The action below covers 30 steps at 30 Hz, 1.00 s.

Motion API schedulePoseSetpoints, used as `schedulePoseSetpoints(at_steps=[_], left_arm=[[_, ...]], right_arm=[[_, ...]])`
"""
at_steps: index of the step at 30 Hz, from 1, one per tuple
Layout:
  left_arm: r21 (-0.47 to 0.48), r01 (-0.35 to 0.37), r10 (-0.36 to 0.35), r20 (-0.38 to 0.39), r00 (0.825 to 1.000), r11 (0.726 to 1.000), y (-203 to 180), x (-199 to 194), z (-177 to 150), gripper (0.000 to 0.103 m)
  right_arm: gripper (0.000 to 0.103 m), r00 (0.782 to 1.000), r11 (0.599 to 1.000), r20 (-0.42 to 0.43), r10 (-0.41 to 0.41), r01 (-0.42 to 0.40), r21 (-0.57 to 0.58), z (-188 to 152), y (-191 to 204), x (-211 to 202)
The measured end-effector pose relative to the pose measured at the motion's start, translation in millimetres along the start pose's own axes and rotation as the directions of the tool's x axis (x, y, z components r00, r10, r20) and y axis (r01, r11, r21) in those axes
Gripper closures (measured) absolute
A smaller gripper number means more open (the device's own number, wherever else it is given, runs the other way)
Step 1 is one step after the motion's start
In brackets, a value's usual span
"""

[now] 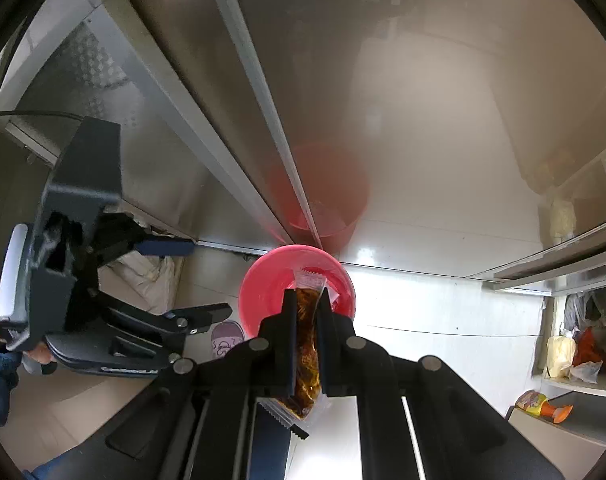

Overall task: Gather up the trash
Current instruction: 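Open the left tool to drop the yellow packet into the red bin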

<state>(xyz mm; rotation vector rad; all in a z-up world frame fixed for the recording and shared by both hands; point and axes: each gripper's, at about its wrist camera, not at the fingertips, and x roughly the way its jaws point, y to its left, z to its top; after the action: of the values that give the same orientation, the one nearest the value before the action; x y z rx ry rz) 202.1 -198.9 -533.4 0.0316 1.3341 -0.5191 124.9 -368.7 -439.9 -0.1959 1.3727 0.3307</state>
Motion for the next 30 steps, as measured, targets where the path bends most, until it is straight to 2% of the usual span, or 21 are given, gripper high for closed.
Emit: schedulePoseSetpoints(at_steps=[2, 3, 4, 14, 23, 27, 29, 30], left_arm=[[-0.003, -0.009, 0.009, 0.002, 1.0, 1.0, 2.6, -4.8, -2.1, 0.009], [-0.002, -0.016, 0.016, 0.007, 1.0, 1.0, 3.8, -8.7, -4.2, 0.001], [-0.002, -0.025, 0.025, 0.016, 1.0, 1.0, 5.0, -12.2, -6.1, 0.0], [-0.074, -0.067, 0.07, 0.035, 0.997, 0.995, 32.2, -34.0, -25.4, 0.0], [-0.12, -0.08, 0.085, 0.034, 0.996, 0.99, 51.7, -32.2, -38.0, 0.0], [-0.137, -0.079, 0.084, 0.033, 0.996, 0.987, 53.9, -30.5, -42.3, 0.0], [-0.15, -0.073, 0.079, 0.033, 0.996, 0.986, 54.5, -31.4, -43.7, 0.0], [-0.152, -0.073, 0.079, 0.034, 0.996, 0.986, 54.5, -32.6, -43.3, 0.0]], right_arm=[[0.096, 1.0, 1.0, -0.002, -0.001, 0.001, -0.002, 0.2, 2.1, -0.1], [0.096, 1.0, 1.0, -0.002, -0.001, 0.001, -0.002, 0.4, 2.2, 0.7], [0.096, 1.0, 1.0, 0.0, -0.001, 0.001, -0.003, 0.4, 2.8, 1.1], [0.096, 0.999, 0.999, -0.035, 0.023, -0.024, -0.039, 1.4, 22.9, 30.0], [0.095, 0.994, 0.997, -0.101, 0.029, -0.036, -0.062, -3.8, 35.4, 81.1], [0.095, 0.992, 0.998, -0.125, 0.023, -0.03, -0.059, -7.6, 35.8, 91.6], [0.091, 0.992, 0.998, -0.122, 0.019, -0.027, -0.059, -8.6, 36.0, 89.9], [0.084, 0.992, 0.998, -0.123, 0.013, -0.021, -0.062, -8.5, 36.3, 88.2]])
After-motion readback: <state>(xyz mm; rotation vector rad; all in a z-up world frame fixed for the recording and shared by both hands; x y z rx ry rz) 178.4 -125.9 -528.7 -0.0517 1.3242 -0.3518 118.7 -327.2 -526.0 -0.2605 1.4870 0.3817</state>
